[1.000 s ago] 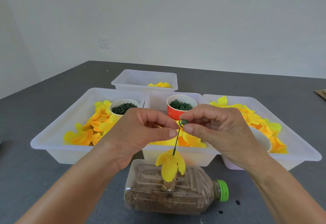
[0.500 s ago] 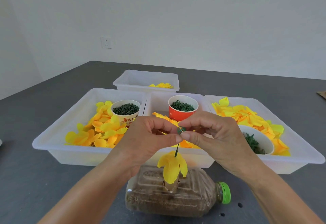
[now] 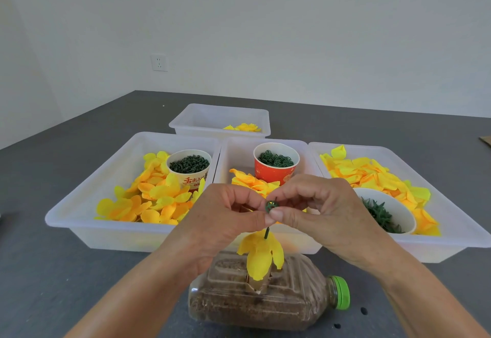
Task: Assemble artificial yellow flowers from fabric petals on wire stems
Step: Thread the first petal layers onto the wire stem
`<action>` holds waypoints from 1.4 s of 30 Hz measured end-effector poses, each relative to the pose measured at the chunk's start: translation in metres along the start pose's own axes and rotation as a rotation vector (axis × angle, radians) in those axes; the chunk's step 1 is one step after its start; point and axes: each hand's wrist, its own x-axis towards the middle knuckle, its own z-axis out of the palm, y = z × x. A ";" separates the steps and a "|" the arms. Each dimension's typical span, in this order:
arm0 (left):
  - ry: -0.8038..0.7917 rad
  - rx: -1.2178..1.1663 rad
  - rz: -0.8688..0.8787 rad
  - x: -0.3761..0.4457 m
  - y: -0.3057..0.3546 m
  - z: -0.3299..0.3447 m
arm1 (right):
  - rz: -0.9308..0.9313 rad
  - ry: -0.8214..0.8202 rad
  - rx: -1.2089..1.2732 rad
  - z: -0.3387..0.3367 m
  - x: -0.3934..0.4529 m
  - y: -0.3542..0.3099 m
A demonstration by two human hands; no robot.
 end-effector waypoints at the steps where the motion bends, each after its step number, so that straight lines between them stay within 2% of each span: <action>1: 0.002 0.003 -0.003 0.000 -0.001 0.000 | 0.001 -0.009 -0.003 0.000 0.000 0.000; 12: 0.076 0.017 -0.058 -0.003 -0.002 -0.008 | 0.030 -0.003 0.034 0.001 -0.003 0.004; 20: 0.061 0.105 -0.035 -0.010 -0.006 -0.007 | 0.075 0.002 0.036 0.011 -0.008 0.008; 39: 0.077 0.152 -0.039 -0.018 -0.015 -0.009 | 0.214 -0.048 0.341 0.019 -0.013 0.018; 42: 0.084 0.211 -0.048 -0.020 -0.019 -0.007 | 0.187 -0.066 0.279 0.018 -0.013 0.015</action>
